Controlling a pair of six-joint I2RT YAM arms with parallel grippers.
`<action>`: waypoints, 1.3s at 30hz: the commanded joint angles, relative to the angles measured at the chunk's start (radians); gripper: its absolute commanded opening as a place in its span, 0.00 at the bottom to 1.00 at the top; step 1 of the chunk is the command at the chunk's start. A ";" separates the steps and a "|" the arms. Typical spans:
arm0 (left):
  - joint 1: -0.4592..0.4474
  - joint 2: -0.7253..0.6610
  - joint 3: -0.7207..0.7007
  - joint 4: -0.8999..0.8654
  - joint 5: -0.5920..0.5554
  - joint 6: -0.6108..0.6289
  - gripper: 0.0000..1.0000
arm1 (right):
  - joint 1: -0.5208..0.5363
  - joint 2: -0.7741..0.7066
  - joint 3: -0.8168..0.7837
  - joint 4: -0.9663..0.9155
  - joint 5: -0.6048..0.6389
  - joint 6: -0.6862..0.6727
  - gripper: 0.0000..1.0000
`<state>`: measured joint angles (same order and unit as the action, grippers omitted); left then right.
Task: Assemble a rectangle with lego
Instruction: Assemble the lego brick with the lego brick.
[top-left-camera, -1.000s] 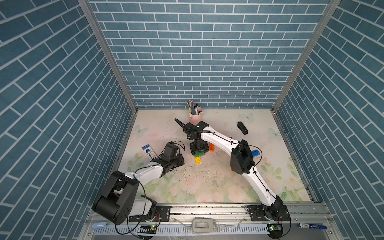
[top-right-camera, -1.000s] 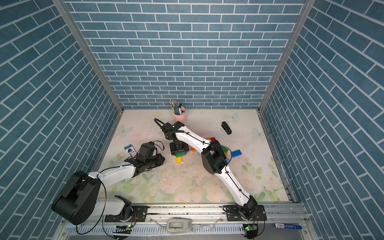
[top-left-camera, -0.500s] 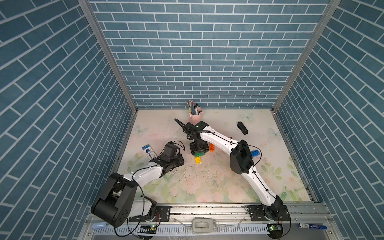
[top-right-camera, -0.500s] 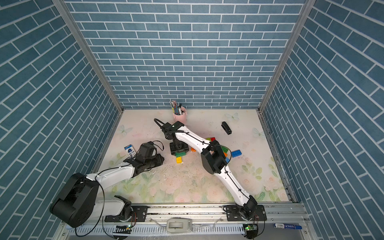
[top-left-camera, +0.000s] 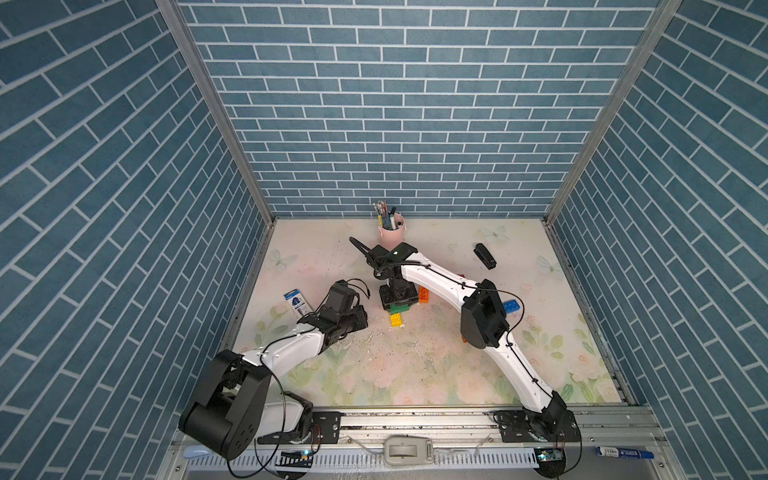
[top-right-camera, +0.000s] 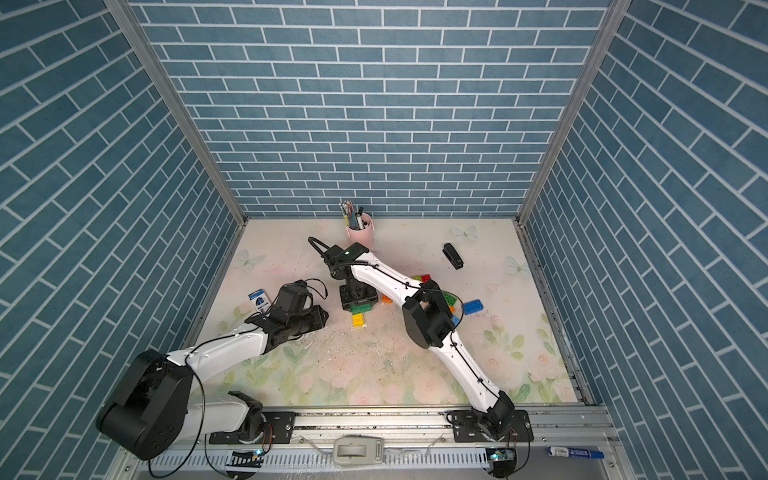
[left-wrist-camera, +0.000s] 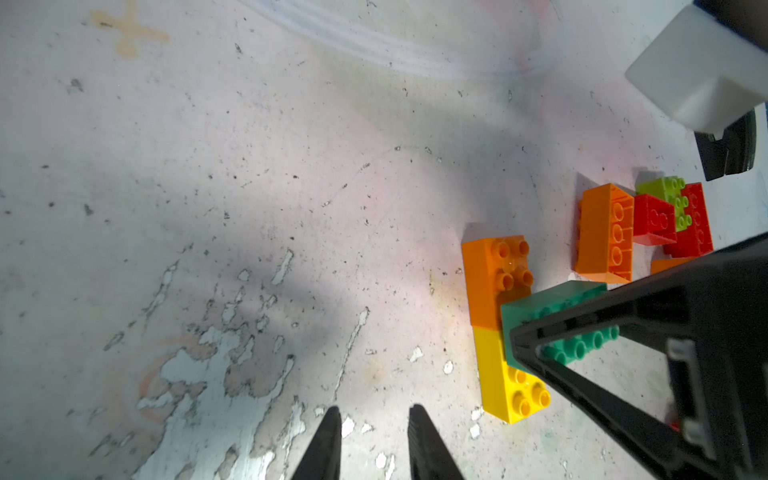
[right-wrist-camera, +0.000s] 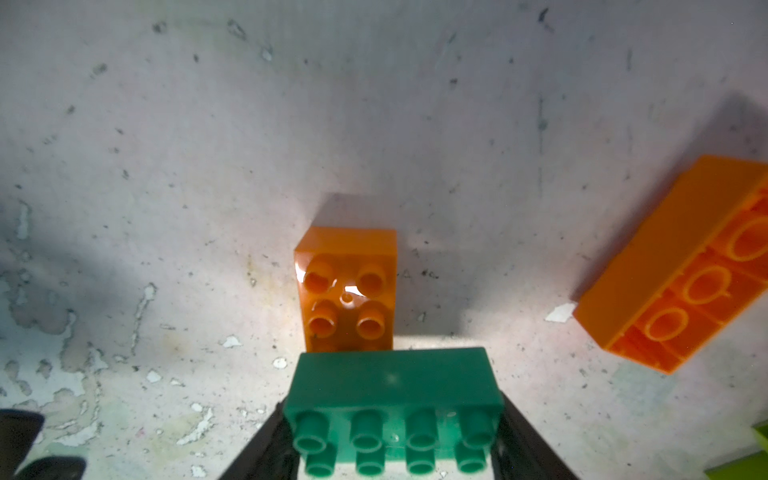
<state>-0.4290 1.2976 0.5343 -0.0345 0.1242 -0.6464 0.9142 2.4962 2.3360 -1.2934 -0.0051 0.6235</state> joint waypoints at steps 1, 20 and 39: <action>-0.003 -0.012 0.019 -0.024 -0.011 0.014 0.31 | -0.019 0.122 -0.048 0.031 0.080 0.007 0.24; -0.003 -0.016 0.013 -0.016 -0.006 0.014 0.31 | -0.022 0.122 -0.013 0.022 0.070 0.004 0.44; -0.003 -0.040 -0.002 -0.022 -0.016 0.014 0.31 | -0.026 0.201 0.008 -0.029 0.058 -0.006 0.20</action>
<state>-0.4290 1.2697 0.5343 -0.0410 0.1238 -0.6430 0.9070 2.5423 2.4065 -1.3285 -0.0086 0.6220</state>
